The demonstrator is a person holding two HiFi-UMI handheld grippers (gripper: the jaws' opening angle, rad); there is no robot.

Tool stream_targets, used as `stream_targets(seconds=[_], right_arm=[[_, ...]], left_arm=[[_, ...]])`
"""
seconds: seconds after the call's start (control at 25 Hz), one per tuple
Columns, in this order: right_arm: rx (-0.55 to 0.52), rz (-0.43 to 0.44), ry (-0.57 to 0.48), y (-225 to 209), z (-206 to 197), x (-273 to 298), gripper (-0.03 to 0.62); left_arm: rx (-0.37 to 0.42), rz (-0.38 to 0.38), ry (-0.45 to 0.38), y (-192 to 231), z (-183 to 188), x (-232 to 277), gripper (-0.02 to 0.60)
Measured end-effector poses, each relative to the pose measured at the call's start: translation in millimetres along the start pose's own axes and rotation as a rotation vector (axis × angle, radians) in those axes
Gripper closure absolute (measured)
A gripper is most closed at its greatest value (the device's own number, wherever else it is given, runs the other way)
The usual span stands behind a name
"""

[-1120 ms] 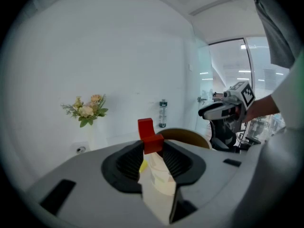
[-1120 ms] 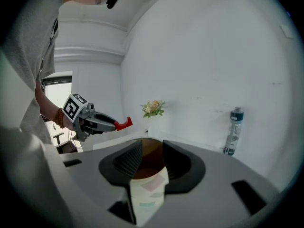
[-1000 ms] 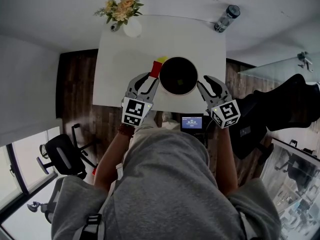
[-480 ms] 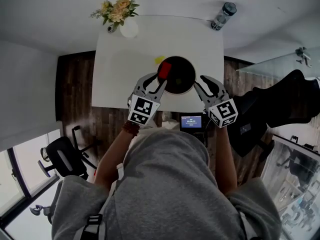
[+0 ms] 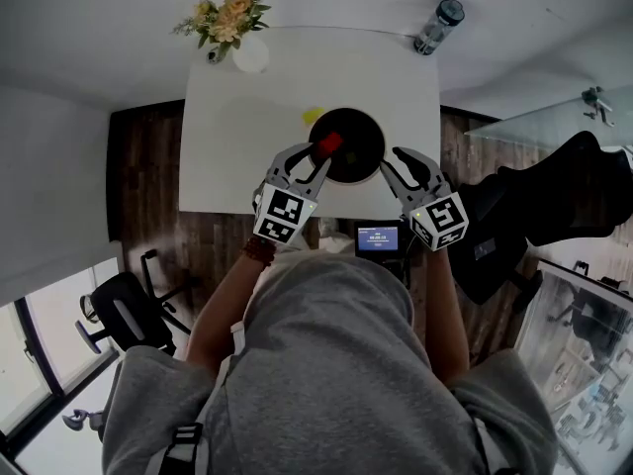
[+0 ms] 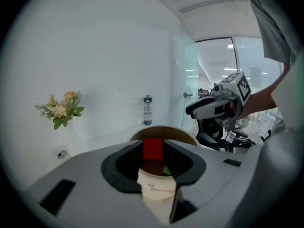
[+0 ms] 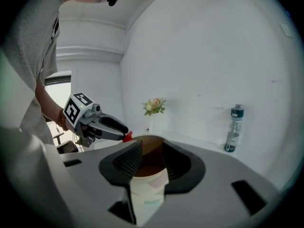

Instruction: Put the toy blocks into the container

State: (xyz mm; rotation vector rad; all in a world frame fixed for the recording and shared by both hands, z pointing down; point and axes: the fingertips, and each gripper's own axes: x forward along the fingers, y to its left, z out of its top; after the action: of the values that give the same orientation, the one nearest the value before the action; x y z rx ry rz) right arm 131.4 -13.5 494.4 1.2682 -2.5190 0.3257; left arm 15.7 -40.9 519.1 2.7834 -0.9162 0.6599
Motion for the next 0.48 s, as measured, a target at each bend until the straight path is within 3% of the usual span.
stream_targets(seconds=[0.24, 0.48], right_arm=[[0.005, -0.023, 0.006, -2, 3, 0, 0.461], [0.033, -0.079, 0.013, -6, 13, 1, 0.461]], left_arm=[[0.004, 0.009, -0.012, 10, 0, -5, 0.448], [-0.014, 0.063, -0.027, 61, -1, -10, 0.448]])
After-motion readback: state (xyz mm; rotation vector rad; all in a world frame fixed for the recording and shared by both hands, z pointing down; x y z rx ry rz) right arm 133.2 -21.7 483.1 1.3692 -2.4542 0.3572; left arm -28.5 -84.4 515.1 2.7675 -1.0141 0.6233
